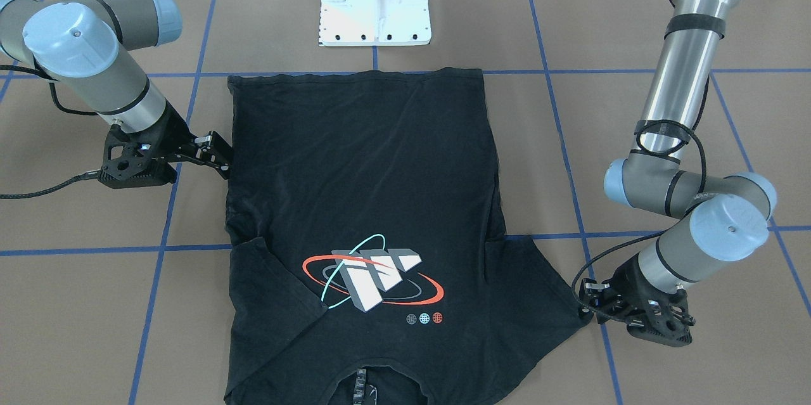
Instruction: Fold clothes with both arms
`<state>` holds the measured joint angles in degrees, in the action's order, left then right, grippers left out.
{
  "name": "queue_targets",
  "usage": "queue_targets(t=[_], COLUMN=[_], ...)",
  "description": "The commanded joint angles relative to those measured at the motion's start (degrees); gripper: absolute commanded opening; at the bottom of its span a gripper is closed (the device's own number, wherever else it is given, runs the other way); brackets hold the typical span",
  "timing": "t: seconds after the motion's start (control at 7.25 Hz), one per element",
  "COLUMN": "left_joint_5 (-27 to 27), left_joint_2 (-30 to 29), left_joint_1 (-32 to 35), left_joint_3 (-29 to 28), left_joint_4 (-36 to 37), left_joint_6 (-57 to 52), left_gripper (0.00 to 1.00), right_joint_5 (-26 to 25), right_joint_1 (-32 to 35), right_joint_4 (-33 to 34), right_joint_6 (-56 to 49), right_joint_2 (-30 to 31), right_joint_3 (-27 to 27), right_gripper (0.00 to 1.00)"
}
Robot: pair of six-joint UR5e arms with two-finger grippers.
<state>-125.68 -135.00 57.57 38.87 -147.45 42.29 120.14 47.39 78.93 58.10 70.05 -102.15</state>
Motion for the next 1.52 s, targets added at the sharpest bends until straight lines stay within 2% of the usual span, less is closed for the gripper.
queue_targets(t=[0.0,0.14,0.28,0.41,0.69,0.83,0.97,1.1,1.24,1.38], left_joint_5=[0.0,0.0,0.0,0.0,-0.78,-2.01,-5.59,-7.54,-7.12,-6.68], left_joint_2=[0.0,0.0,0.0,-0.09,-0.18,-0.35,-0.18,-0.18,-2.09,-6.2], left_joint_1=[0.0,0.0,0.0,0.0,0.26,0.7,1.75,1.67,0.89,-0.6], left_joint_3=[-0.11,-0.11,-0.2,-0.2,0.59,3.73,7.93,12.93,16.38,16.33], left_joint_4=[-0.04,-0.04,0.05,0.05,0.14,0.4,2.14,6.51,11.08,14.95], left_joint_6=[-0.01,-0.01,0.08,0.08,0.43,2.6,5.06,9.09,15.39,18.68], left_gripper=[0.32,0.29,0.1,0.0,0.0,0.0,0.0,0.0,0.0,0.0], right_joint_5=[-0.43,-0.43,-0.43,-0.43,-0.43,-0.43,0.01,0.19,0.62,0.45], right_joint_1=[-0.2,-0.2,-0.2,-0.37,-0.55,-0.55,-0.55,-0.46,-0.37,-0.46], right_joint_4=[0.0,0.0,0.0,0.0,0.0,0.0,0.0,0.0,0.0,0.0], right_joint_6=[0.0,0.0,0.0,0.0,0.0,-0.09,-0.26,-0.26,-0.35,-0.18], right_joint_2=[0.18,0.18,0.18,0.18,0.18,0.18,0.09,0.09,0.18,0.09], right_joint_3=[-0.07,-0.07,-0.07,-0.07,0.02,-0.07,-0.25,-0.6,-1.38,-1.39], right_gripper=[1.0,1.0,1.0,1.0,1.0,1.0,1.0,1.0,1.0,1.0])
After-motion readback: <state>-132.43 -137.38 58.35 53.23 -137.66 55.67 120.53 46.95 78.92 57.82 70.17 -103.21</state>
